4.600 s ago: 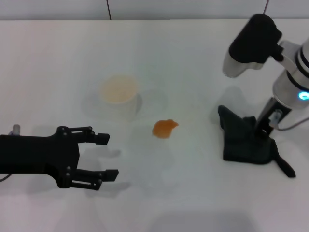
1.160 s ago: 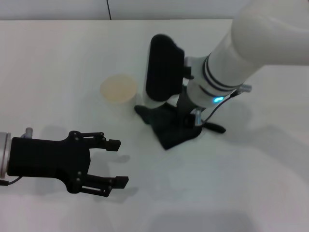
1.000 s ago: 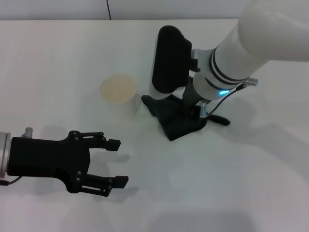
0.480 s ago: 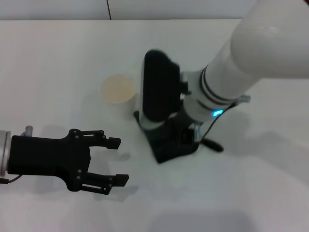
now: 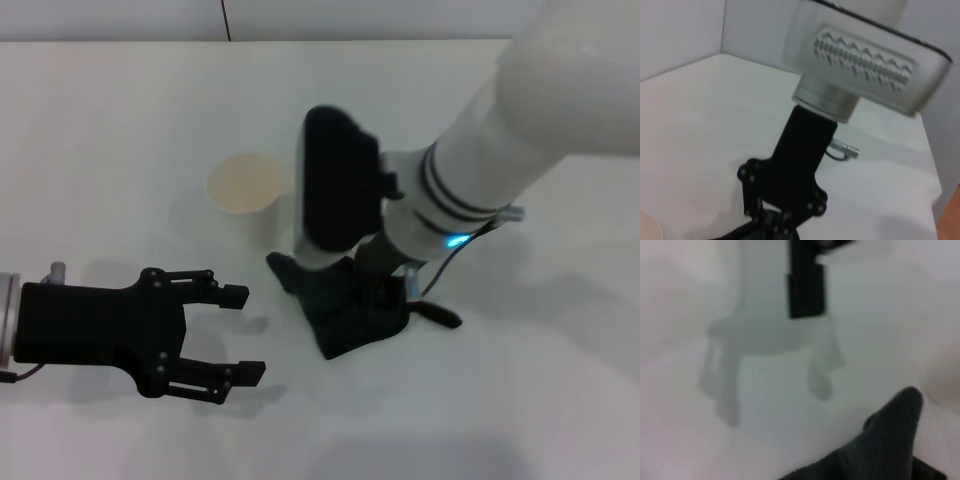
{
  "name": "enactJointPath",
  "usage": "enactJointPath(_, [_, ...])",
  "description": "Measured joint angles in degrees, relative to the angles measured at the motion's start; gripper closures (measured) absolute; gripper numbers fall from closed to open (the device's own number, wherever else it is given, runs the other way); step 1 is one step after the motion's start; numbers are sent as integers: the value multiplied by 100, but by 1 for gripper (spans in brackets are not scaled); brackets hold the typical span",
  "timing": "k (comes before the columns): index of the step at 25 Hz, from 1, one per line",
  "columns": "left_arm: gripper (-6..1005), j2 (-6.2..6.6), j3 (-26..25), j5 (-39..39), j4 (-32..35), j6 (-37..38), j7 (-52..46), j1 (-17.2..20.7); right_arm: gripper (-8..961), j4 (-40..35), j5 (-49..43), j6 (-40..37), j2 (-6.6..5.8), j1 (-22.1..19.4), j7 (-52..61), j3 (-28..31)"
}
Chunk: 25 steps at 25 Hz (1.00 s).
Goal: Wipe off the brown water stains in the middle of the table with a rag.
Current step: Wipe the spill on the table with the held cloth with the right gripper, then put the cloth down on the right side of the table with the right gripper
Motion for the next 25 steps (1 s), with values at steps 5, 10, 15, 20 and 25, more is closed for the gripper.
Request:
enactJointPath(5, [130,0,-2,-1,-21,-114,58,38,883,-377,-299,-520,-15,-467,-349,859])
enactJointPath(10, [130,0,-57,-85,-31,-136,129,77,882,-731,-739,-1066,-26,-861,-489,1549])
enactJointPath(15, [130,0,-336,-113,-56,-143,250,166,882,-918,-894,-1451,-54,-1180,-868,2202])
enactJointPath(20, [130,0,-392,-154,-66,-144,256,190,882,-1000,-933,-1945,-58,-1489,-1545,2885])
enactJointPath(25, [130,0,-396,-157,-97,-144,229,195,882,-1044,-897,-2219,-69,-1685,-1911,3465])
